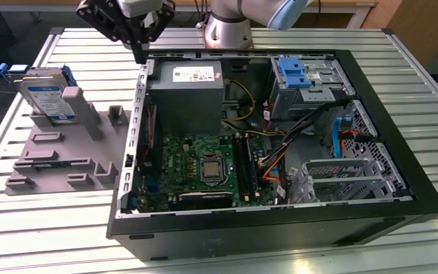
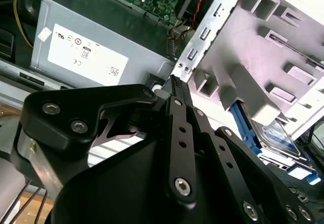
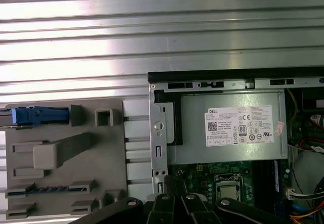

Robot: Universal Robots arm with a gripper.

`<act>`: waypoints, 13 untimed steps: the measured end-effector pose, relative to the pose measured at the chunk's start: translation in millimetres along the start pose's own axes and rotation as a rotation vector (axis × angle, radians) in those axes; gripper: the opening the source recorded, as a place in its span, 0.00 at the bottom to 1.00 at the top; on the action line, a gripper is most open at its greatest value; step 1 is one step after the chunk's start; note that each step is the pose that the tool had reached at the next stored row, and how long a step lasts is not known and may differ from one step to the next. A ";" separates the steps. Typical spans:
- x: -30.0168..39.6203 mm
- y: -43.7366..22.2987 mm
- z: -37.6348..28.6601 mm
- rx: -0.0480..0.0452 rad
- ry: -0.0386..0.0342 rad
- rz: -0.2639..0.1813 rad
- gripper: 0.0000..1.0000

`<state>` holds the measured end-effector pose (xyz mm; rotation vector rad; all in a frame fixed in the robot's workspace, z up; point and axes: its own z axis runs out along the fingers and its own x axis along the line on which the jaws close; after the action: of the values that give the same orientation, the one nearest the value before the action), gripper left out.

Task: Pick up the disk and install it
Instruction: 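Reach for the disk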

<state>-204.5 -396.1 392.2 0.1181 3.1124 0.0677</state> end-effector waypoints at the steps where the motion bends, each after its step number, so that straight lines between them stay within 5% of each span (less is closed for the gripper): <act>1: 2.6 0.7 0.0 0.0001 0.0000 0.000 0.11; 5: 9.6 3.2 0.0 0.0001 0.0001 0.000 0.11; 13: 10.8 3.4 0.0 0.0000 0.0001 0.000 0.11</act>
<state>-215.0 -391.9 392.0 0.1182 3.1125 0.0677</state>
